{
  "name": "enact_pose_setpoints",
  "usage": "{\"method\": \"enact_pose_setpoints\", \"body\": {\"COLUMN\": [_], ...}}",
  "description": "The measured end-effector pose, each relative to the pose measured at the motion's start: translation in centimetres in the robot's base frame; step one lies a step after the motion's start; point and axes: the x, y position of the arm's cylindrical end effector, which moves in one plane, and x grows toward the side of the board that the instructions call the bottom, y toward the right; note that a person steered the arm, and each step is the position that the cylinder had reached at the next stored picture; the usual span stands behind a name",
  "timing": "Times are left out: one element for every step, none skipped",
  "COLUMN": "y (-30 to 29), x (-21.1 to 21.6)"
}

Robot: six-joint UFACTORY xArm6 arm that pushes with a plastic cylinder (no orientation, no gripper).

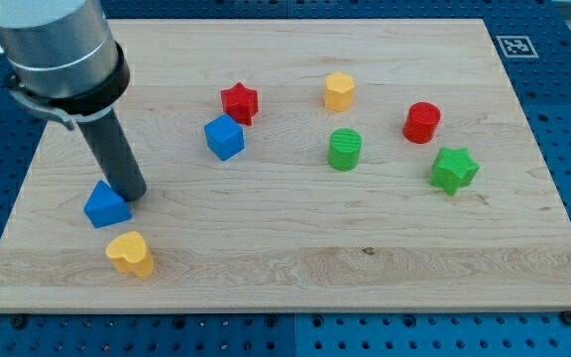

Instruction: Push blue triangle closer yellow heart

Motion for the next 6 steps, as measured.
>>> {"method": "enact_pose_setpoints", "body": {"y": [0.0,0.0,-0.8,-0.9,-1.0,-1.0], "x": [1.0,-1.8,-0.9,1.7,2.3,0.8]}}
